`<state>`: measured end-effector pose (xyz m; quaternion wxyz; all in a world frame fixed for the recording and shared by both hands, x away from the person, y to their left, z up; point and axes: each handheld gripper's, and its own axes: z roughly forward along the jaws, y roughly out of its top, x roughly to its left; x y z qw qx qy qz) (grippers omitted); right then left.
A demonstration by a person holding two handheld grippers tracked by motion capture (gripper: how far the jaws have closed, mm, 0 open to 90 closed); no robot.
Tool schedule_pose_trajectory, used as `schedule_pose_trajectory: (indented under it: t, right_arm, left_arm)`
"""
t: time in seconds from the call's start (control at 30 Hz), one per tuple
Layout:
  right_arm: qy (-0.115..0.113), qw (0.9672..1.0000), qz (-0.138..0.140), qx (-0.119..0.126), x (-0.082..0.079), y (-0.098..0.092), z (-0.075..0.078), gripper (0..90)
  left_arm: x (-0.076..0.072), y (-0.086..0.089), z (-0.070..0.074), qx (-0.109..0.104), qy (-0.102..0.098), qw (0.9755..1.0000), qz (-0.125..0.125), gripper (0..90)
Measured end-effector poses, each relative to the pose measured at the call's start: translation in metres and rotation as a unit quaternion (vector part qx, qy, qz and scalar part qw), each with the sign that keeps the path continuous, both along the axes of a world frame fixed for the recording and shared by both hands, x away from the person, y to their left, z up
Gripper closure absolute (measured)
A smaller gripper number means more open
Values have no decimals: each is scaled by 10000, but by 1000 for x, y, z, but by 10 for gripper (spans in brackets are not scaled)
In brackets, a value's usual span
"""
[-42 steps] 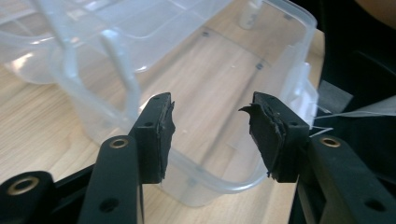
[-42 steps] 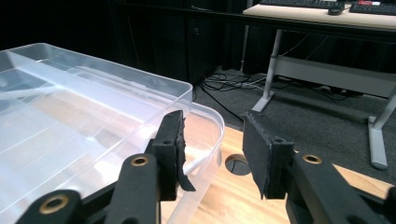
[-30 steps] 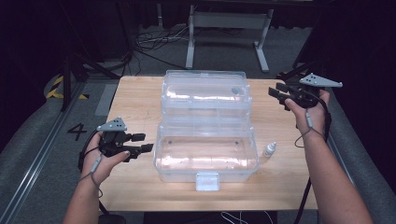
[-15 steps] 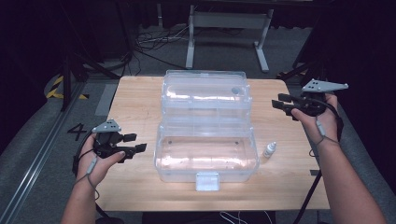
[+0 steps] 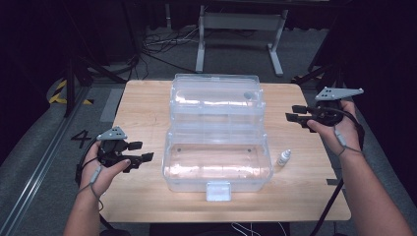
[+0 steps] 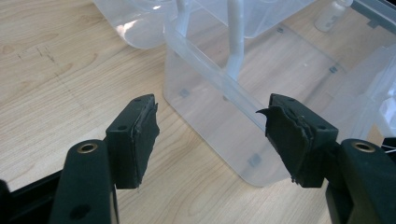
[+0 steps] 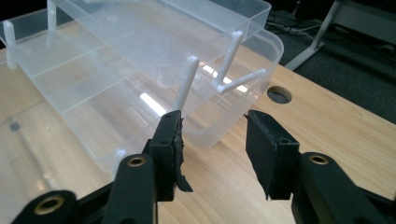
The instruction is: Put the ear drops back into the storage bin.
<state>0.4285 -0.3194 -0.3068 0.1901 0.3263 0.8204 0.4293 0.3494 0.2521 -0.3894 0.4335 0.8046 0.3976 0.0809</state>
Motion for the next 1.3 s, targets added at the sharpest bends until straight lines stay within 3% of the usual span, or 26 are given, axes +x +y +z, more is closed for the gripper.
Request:
schedule_pose_trajectory:
  t: [0.13, 0.33, 0.4, 0.6, 0.8, 1.0, 1.3]
  right_arm:
    - [65, 9997, 51, -224, -1, 2, 0, 567]
    - [162, 9991, 128, -361, -1, 3, 0, 554]
    - [258, 9982, 174, -511, 0, 3, -1, 555]
    - [367, 9957, 356, -766, 1, 6, 1, 566]
    - [651, 9878, 719, -1216, 3, 13, -4, 588]
    - [915, 9800, 926, -1504, 7, 16, -10, 593]
    - [1281, 9680, 1024, -1898, 9, 20, -19, 579]
  left_arm:
    - [1, 4, -2, 41, 6, 9999, 144, 346]
    - [3, 8, -6, 11, -99, 9996, 272, 325]
    - [1, 8, -9, 69, -211, 9993, 291, 299]
    - [-5, 13, -15, 214, -208, 9990, 335, 299]
    - [-6, 13, -17, 297, -150, 9988, 359, 300]
    - [-4, 12, -19, 322, -113, 9988, 362, 301]
    - [-3, 14, -20, 333, -89, 9987, 371, 301]
